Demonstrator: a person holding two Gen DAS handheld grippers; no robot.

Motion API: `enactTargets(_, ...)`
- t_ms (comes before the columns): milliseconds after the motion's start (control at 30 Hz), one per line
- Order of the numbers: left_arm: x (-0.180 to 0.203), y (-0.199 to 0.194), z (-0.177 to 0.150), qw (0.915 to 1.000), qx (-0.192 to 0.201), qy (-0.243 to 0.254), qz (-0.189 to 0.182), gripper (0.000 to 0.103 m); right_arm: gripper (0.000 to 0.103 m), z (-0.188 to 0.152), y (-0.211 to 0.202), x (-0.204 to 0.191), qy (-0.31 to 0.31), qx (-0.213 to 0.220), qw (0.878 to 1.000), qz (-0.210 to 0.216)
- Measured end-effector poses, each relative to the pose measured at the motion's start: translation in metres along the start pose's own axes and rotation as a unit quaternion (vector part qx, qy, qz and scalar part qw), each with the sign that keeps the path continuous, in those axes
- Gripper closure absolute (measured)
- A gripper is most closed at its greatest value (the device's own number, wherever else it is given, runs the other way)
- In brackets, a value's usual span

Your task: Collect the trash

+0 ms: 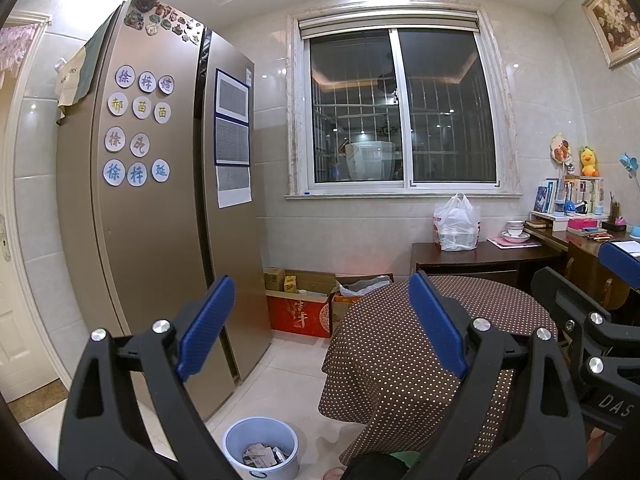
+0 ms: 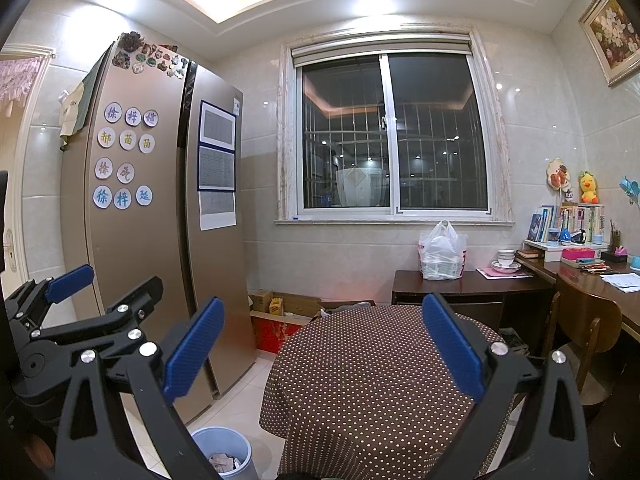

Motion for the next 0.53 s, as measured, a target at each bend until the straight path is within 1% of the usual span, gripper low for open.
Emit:
enactTargets(300,0.0004,-0.0013,-0.0029,1.0,-0.004,0.0,0.003,0.016,0.006,-0.0026,0.0019,-0.0024,0.0,-0.003,1.0,0.001)
enactTargets(533,0.0018,0.0023,-0.0066,0.9998,-0.019,-0.003,0.004,0.016,0.006,-0.0085,0.0069,-0.0043,-0.001,-0.01,1.0,0.001)
Point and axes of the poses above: each gripper's, at about its wrist camera, not at the fingertips, and y roughly the way its jaws point, x to its right, z to its top, the point moved 1 cm from there along y, roughly the way its jaws point, and after that the axes turned 2 degrees about -y, right-handed, at the moved point
